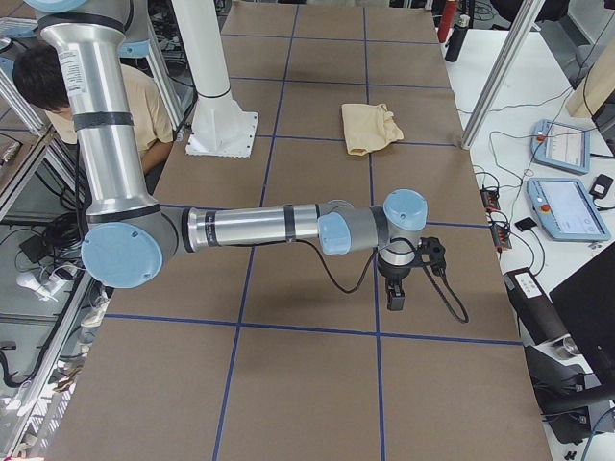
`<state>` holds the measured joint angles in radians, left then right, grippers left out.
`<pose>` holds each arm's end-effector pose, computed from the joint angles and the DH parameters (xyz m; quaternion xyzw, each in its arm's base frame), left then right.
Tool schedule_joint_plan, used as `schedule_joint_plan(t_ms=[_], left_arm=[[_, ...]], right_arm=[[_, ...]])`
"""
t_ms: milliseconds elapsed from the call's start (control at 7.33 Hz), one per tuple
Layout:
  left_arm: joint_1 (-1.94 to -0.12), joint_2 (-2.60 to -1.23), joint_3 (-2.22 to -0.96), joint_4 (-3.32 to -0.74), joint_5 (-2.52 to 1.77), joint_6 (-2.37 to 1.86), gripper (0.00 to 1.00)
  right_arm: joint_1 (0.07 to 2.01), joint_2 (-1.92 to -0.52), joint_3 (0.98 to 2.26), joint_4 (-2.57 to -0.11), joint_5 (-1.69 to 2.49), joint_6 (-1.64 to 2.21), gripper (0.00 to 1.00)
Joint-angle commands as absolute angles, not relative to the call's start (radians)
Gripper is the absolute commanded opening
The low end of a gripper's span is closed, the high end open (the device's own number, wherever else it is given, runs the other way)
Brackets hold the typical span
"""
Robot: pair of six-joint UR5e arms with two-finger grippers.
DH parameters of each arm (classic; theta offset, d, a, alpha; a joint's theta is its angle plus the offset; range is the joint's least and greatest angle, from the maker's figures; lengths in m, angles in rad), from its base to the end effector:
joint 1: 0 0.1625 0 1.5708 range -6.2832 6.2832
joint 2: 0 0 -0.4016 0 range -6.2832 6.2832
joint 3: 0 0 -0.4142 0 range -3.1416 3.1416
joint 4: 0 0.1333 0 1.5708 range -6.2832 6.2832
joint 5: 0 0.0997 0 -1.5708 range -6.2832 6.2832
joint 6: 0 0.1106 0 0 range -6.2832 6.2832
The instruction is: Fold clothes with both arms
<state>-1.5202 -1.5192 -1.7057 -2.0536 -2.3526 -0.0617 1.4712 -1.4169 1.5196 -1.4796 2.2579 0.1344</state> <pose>-0.0291 -0.5204 0.5419 0.2373 0.3798 0.1015 0.8884 0.0044 -0.5913 0.5816 0.0514 -0.3436 -0.0163 0.9376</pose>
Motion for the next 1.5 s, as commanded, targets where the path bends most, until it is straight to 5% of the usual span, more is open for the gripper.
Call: schedule_joint_plan(t_ms=[0,409,1364], left_arm=[[-1.519,-1.528,-1.689,-2.048,-2.355,-0.063,1.0],[-1.499,-1.609,-1.669,-1.841,-2.356,-0.058,1.0],[-1.503,-1.597,-1.758,-1.835,-2.359,-0.057,1.0]], right_arm=[[1.485,-1.433,1.532,-1.5,2.266,0.133,1.0],[1.508,-1.425,1.619,-1.648,2.27,0.132,1.0],[1.503,-1.422,1.62,-1.651,2.269,0.118,1.0]])
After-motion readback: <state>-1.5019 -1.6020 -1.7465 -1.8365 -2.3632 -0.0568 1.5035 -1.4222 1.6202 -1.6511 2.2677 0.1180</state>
